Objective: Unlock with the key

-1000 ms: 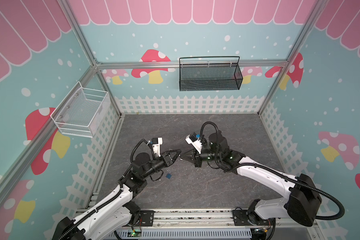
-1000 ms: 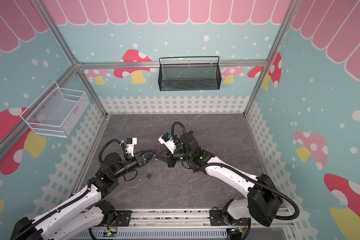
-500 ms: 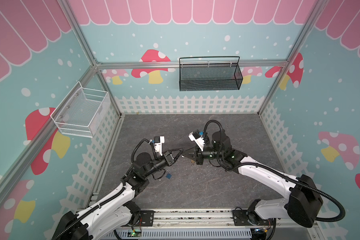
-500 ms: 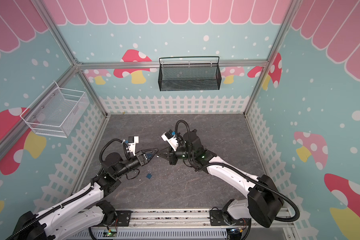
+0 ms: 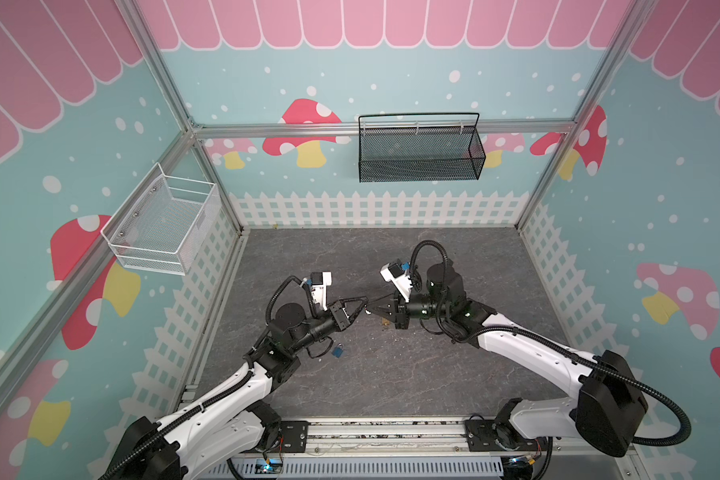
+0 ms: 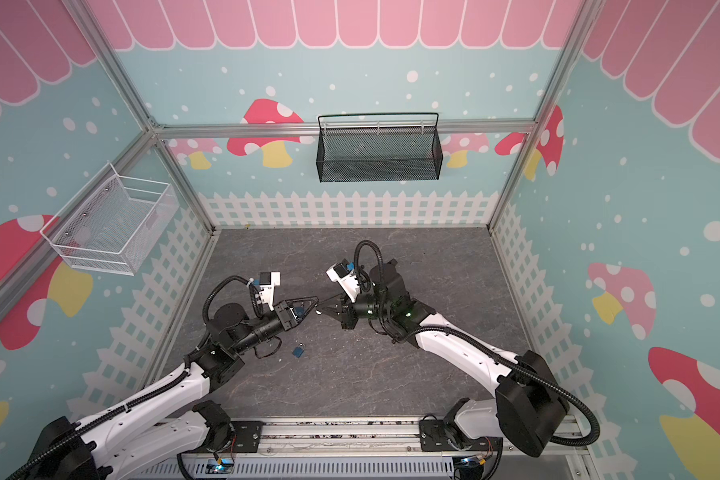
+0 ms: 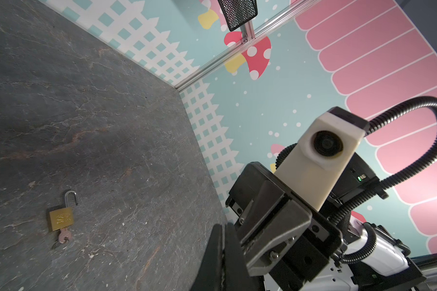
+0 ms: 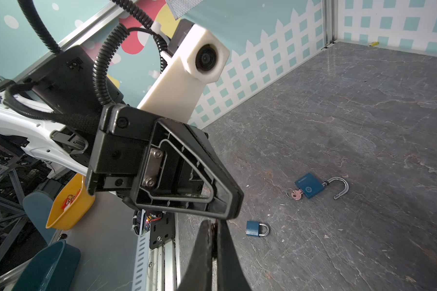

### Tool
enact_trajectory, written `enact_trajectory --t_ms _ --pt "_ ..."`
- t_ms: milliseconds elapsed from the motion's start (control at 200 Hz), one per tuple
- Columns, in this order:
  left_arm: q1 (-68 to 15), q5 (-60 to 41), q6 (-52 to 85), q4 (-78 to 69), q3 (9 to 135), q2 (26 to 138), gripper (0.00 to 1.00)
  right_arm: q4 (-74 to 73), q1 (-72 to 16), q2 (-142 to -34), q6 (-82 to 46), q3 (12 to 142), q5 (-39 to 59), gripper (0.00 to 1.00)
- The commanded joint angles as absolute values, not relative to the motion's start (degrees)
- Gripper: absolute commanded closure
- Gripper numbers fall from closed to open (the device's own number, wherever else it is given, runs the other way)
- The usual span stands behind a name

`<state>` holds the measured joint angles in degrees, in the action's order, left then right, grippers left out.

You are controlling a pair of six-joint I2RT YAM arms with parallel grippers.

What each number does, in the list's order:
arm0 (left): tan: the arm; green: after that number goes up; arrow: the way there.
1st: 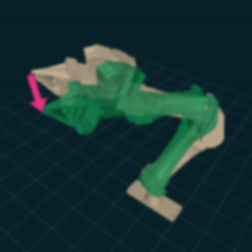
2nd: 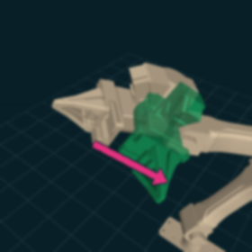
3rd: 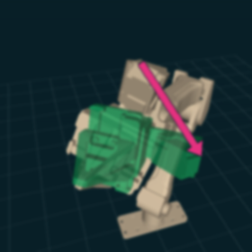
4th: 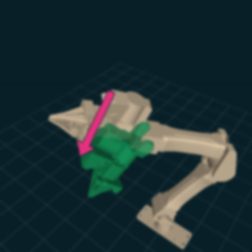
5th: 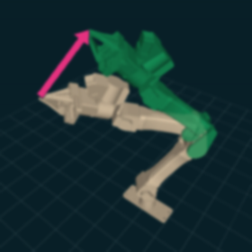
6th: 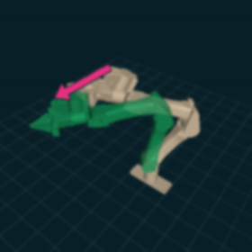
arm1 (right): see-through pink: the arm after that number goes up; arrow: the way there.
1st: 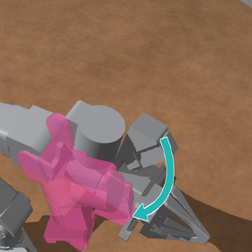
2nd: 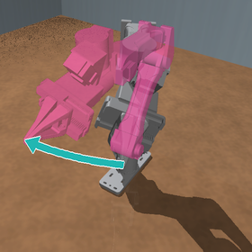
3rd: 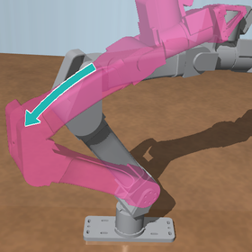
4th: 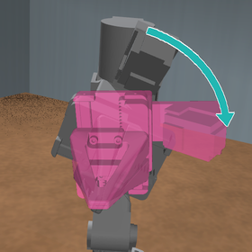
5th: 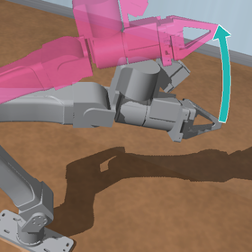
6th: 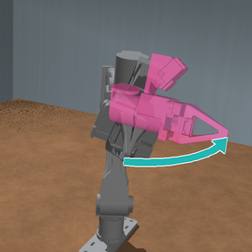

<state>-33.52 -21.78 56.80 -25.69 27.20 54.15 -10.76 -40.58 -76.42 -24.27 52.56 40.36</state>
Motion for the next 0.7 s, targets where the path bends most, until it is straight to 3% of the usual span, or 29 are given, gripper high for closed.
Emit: enact_trajectory --t_ms 0,695 --pt "-33.64 -19.29 56.57 -22.57 27.93 53.27 1.00 -13.72 -40.25 -74.71 -21.96 52.57 40.78 1.00" --pt "-33.59 -16.58 55.95 -16.86 30.04 53.41 1.00 -20.04 -40.26 -74.19 -20.87 49.56 45.57 1.00"
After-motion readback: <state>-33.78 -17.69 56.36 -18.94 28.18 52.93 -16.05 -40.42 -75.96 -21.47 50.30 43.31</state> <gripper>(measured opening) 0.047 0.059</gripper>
